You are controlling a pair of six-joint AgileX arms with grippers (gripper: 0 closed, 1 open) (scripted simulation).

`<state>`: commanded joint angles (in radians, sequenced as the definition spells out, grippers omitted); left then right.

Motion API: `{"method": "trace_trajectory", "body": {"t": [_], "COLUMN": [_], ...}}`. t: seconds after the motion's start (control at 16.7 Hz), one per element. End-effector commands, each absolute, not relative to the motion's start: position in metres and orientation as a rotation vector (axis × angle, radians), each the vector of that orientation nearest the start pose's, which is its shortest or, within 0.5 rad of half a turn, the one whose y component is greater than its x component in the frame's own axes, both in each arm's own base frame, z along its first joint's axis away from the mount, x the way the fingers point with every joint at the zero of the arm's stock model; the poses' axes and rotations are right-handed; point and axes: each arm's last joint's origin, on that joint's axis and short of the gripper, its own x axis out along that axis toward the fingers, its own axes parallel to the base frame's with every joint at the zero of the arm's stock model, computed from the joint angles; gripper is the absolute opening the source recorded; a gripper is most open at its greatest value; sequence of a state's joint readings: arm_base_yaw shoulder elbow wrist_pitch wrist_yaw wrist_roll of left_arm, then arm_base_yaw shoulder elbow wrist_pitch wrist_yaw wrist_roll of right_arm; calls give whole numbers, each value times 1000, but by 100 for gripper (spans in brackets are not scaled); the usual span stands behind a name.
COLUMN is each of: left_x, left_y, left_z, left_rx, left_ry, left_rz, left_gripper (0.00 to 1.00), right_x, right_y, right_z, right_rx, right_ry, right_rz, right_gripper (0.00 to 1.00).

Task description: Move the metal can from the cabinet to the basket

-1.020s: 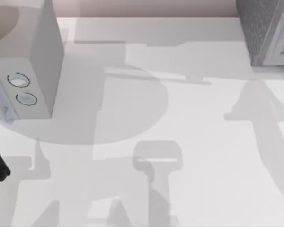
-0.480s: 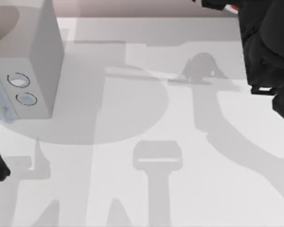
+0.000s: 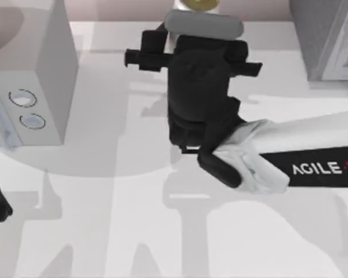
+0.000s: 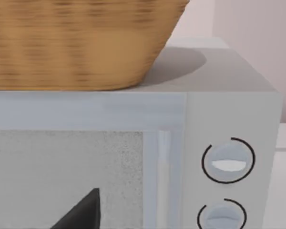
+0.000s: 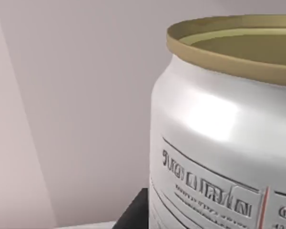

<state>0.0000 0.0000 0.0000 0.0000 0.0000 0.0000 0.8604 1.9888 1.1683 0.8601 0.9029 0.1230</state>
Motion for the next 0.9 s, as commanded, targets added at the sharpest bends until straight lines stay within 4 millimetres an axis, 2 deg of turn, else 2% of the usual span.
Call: {"method": "trace_trajectory", "body": {"t": [0.3,0.54,0.72,0.9], "left_x": [106,106,106,106], "left_y": [-1,-1,-1,-1], "left_z": [160,160,160,160], "left_rx": [0,0,0,0], "left_ry": [0,0,0,0], "left_rz": [0,0,0,0], "left_gripper": [100,100,100,100], "right_x": [294,287,282,281], "right_y": [364,387,394,395], "right_z": [124,66,42,38], "right_rx": [76,26,3,1], "right_ry": [-9,-3,-1,-1], "right_rz": [-21,-12,0,2], "right_gripper": [0,0,0,0]}}
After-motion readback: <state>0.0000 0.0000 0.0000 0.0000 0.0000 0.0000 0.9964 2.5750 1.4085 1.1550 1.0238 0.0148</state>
